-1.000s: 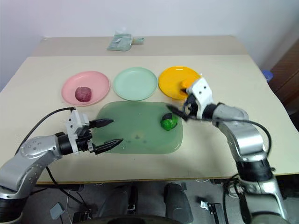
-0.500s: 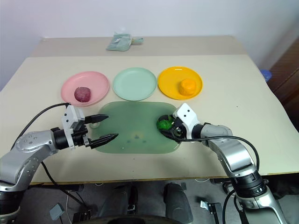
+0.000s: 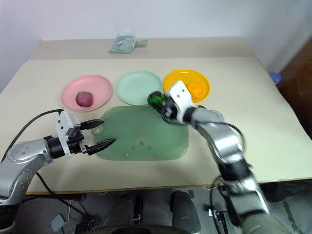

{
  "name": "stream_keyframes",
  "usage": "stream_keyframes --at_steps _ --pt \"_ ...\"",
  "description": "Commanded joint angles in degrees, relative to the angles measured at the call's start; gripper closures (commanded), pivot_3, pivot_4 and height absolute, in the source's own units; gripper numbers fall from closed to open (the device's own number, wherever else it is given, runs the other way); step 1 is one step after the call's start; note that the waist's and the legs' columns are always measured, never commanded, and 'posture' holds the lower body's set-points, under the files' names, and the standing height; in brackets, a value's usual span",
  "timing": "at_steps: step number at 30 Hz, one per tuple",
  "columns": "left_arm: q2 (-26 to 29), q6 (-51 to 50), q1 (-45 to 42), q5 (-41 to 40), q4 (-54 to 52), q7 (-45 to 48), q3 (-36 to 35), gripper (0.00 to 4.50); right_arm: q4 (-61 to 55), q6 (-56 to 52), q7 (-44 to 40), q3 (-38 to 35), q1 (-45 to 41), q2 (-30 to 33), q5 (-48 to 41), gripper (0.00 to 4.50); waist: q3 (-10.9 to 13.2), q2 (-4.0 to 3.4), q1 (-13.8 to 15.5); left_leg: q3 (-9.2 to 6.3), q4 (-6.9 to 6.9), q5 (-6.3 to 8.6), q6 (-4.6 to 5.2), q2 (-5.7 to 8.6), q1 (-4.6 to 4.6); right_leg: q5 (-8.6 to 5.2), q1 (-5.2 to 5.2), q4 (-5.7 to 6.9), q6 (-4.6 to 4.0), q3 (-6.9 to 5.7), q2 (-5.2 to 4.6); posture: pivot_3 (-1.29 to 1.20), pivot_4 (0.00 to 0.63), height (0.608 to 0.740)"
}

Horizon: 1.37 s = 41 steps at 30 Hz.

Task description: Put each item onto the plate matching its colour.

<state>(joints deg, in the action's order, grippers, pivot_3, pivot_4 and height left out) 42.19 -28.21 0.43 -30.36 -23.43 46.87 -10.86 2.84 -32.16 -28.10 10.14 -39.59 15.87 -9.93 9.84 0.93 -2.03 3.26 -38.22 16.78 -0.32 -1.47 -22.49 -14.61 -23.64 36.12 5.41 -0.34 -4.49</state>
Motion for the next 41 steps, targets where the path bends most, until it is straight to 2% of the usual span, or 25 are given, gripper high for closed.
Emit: stream_keyframes --at_steps 1,4,10,13,17,20,22,26,29,32,41 --pt "-0.03 1.32 0.85 0.41 -1.24 -1.10 -2.64 0.00 15.45 6.96 4.88 0.77 -9.37 -5.18 4.38 2.78 -0.01 0.03 -0.40 -0.03 0.02 -0.03 -0.03 -0.02 0.01 0.02 -0.03 0.05 0.02 -0.01 0.02 0.00 0.150 0.733" --pt "-0.28 0.97 3.05 -0.12 -3.32 -1.98 -3.85 0.00 26.72 12.24 4.54 0.35 -14.63 -8.28 5.43 2.78 -0.01 0.03 -0.36 -0.10 0.16 -0.03 -0.04 -0.04 -0.01 0.04 -0.08 0.09 0.08 -0.07 0.02 0.00 0.150 0.733" --pt "-1.27 0.82 4.95 -0.19 -5.36 -3.82 -4.01 0.00 31.21 17.28 1.36 -0.94 -16.92 -10.38 4.90 0.02 -0.02 0.03 -0.42 -0.05 -0.01 -0.18 -0.30 0.05 -0.95 0.08 -0.92 0.07 0.13 -0.09 -0.16 0.00 0.150 0.733" --pt "-1.72 0.84 4.90 -0.06 -5.40 -4.75 -4.16 0.00 27.30 18.12 0.46 -1.19 -14.98 -9.42 4.99 0.02 -0.01 0.03 -0.49 -0.07 0.00 -0.12 -0.20 0.03 -0.92 0.08 -0.92 0.12 0.13 -0.09 -0.15 0.00 0.150 0.733" --pt "-2.11 2.64 4.06 1.60 -2.52 -6.06 -5.43 0.00 11.03 15.81 -3.83 -1.12 -5.66 -4.10 3.79 0.02 -0.02 0.03 -0.02 -0.21 0.01 -0.10 -0.17 -0.01 -0.90 0.08 -0.92 0.21 0.13 -0.16 -0.11 0.00 0.150 0.733" --pt "-2.41 5.48 2.54 5.03 1.87 -8.66 -6.79 0.00 -3.44 11.57 -8.86 -3.23 2.76 1.99 -0.53 0.02 -0.03 0.04 0.34 -0.23 0.00 -0.10 -0.16 0.02 -0.90 0.08 -0.89 0.21 0.13 -0.18 -0.14 0.00 0.150 0.733" --pt "-2.43 6.89 2.10 6.07 3.57 -9.08 -7.25 0.00 -8.33 9.46 -10.20 -4.09 5.44 4.09 -2.34 0.02 -0.02 0.03 0.26 -0.20 -0.01 -0.11 -0.15 0.03 -0.88 0.09 -0.88 0.22 0.12 -0.18 -0.13 0.00 0.150 0.733" --pt "-1.77 8.97 0.69 6.98 8.25 -9.31 -9.71 0.00 -21.06 1.97 -17.82 -12.49 17.74 15.35 -11.34 0.02 -0.04 0.04 1.15 -0.22 0.00 -0.10 -0.15 -0.05 -0.85 0.10 -0.88 0.23 0.10 -0.19 -0.01 0.00 0.150 0.733" --pt "-0.95 9.92 1.07 7.06 9.74 -7.86 -10.43 0.00 -24.53 -1.08 -20.03 -17.91 24.81 20.40 -15.65 0.02 -0.05 0.06 1.37 -0.18 -0.01 -0.08 -0.11 -0.04 -0.85 0.10 -0.83 0.15 0.10 -0.19 -0.04 0.00 0.150 0.733" --pt "-0.68 9.89 1.61 6.89 10.15 -6.91 -10.78 0.00 -26.89 -3.32 -20.73 -21.96 29.26 22.33 -19.61 0.02 -0.05 0.06 1.23 -0.16 -0.05 -0.08 -0.11 -0.02 -0.81 0.10 -0.78 0.15 0.10 -0.18 -0.06 0.00 0.150 0.733" --pt "-1.74 9.64 2.43 6.75 9.22 -6.74 -10.45 0.00 -26.93 -4.20 -20.52 -24.98 32.24 24.71 -21.98 0.02 -0.06 0.08 1.39 -0.14 -0.05 -0.09 -0.11 -0.07 -0.77 0.10 -0.77 0.17 0.09 -0.15 0.04 0.00 0.150 0.733"
